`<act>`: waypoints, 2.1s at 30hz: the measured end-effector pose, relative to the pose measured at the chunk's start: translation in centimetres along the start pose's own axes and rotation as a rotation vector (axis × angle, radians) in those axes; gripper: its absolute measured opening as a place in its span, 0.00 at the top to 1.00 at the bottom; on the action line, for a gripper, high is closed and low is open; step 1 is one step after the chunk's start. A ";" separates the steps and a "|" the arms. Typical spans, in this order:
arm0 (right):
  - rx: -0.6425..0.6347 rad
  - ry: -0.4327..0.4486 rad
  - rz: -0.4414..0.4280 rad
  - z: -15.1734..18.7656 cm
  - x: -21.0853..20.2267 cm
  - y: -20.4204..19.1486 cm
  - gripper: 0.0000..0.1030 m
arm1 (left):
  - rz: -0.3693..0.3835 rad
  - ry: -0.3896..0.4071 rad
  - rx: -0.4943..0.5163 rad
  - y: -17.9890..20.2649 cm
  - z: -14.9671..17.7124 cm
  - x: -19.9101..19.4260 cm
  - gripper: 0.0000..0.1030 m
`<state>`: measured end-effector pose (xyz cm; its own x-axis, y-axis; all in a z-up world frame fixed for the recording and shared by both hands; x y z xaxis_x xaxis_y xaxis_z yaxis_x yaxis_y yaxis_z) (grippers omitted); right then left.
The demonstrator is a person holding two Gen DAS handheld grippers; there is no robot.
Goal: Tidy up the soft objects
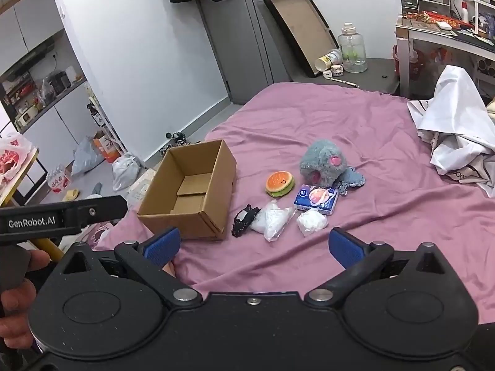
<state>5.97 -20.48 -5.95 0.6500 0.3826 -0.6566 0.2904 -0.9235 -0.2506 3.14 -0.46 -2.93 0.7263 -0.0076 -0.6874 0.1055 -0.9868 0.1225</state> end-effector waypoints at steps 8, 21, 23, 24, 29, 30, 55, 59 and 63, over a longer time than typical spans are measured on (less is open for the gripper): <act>0.006 -0.017 0.001 0.5 0.7 0.2 0.00 | -0.005 -0.004 0.000 -0.1 -0.1 0.0 0.00; 0.008 -0.002 0.014 0.4 0.8 0.8 0.00 | -0.019 -0.018 0.004 -0.6 0.4 0.7 0.00; 0.002 -0.003 0.019 0.5 0.8 0.9 0.00 | -0.019 -0.018 0.006 -0.7 0.4 0.7 0.00; -0.001 -0.002 0.022 0.5 0.6 0.6 0.00 | -0.018 -0.019 0.006 -0.7 0.5 0.7 0.00; 0.006 0.008 0.027 0.3 0.5 0.6 0.00 | -0.017 -0.021 0.007 -0.6 0.6 0.8 0.00; 0.007 0.008 0.026 0.3 0.5 0.6 0.00 | -0.017 -0.021 0.009 -0.6 0.7 0.8 0.00; 0.000 0.003 0.047 0.4 0.8 0.8 0.00 | -0.019 -0.024 0.006 -0.5 0.9 0.8 0.00; -0.003 0.003 0.048 0.4 0.9 0.8 0.00 | -0.019 -0.023 0.007 -0.5 0.9 0.8 0.00; -0.003 0.005 0.046 0.4 0.9 0.8 0.00 | -0.019 -0.027 0.005 -0.5 1.0 0.9 0.00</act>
<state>6.54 -20.91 -7.04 0.6661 0.3402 -0.6637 0.2624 -0.9399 -0.2184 3.04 -0.10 -4.34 0.7057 0.0066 -0.7085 0.1153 -0.9877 0.1057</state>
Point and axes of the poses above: each gripper's, at about its wrist camera, not at the fingertips, and x roughly the way its jaws point, y to its right, z to its underside, the point moved 4 cm from there along x, roughly the way its jaws point, and after that the axes turned 1 degree about -x, right-handed, at the moved point
